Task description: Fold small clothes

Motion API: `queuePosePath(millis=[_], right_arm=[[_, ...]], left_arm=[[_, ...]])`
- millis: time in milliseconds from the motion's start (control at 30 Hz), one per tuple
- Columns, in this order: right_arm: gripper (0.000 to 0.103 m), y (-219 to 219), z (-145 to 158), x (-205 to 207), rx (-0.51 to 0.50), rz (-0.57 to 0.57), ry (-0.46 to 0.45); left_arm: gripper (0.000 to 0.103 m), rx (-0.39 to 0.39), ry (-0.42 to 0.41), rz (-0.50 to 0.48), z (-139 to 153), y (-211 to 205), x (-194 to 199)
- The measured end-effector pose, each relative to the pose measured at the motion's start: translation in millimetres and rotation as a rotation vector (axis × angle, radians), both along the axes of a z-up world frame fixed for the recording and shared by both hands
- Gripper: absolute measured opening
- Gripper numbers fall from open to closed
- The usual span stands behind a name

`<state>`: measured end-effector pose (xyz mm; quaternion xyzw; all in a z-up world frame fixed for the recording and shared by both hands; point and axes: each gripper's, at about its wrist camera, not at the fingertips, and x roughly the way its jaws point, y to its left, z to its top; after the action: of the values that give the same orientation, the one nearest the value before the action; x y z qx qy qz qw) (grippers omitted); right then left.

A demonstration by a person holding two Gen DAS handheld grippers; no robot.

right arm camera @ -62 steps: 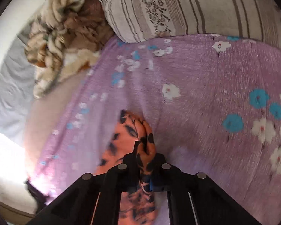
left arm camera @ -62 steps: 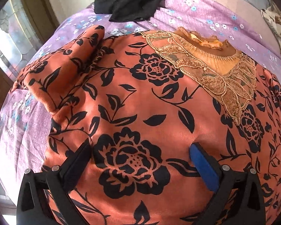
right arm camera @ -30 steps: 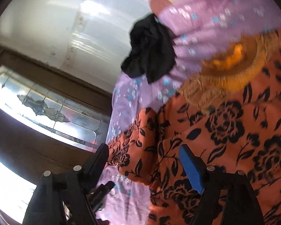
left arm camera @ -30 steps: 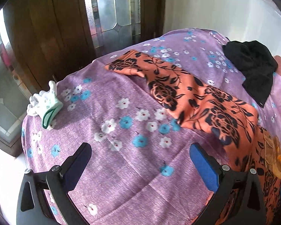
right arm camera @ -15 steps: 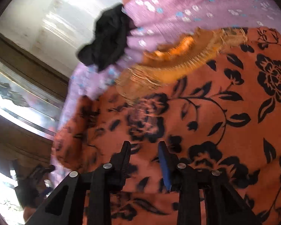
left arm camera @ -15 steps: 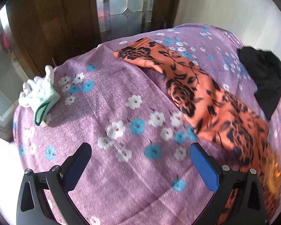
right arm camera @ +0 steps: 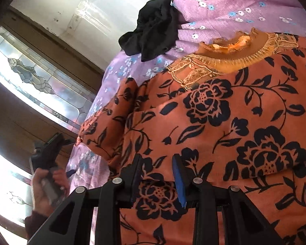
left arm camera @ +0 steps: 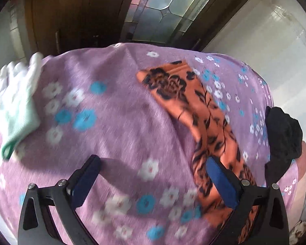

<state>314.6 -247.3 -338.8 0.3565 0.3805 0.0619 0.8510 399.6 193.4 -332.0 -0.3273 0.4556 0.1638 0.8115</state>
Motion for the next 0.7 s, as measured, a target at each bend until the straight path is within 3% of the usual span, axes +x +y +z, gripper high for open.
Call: queuePosePath(millis=[267, 300, 433, 500, 700], right_arm=[[0.033, -13.1, -5.6, 0.2, 0.048, -0.038, 0.025], [0.033, -13.1, -5.8, 1.0, 0.049, -0.036, 0.028], [0.033, -15.7, -4.6, 0.3, 0.043, -0.052, 0.024], [0.033, -20.3, -4.1, -1.6, 0.052, -0.071, 0.023], [0.033, -38.9, 1.4, -7.6, 0.059, -0.151, 0.001]], left_arm=[[0.076, 0.031, -0.018, -0.024, -1.6, 6.5, 45.7], [0.069, 0.047, -0.019, -0.028, -1.6, 4.5, 49.2], [0.018, 0.061, -0.017, -0.078, -5.1, -5.3, 63.0], [0.006, 0.088, -0.016, -0.078, -4.0, -8.6, 63.7], [0.005, 0.113, -0.113, -0.138, 34.6, -35.3, 52.6]])
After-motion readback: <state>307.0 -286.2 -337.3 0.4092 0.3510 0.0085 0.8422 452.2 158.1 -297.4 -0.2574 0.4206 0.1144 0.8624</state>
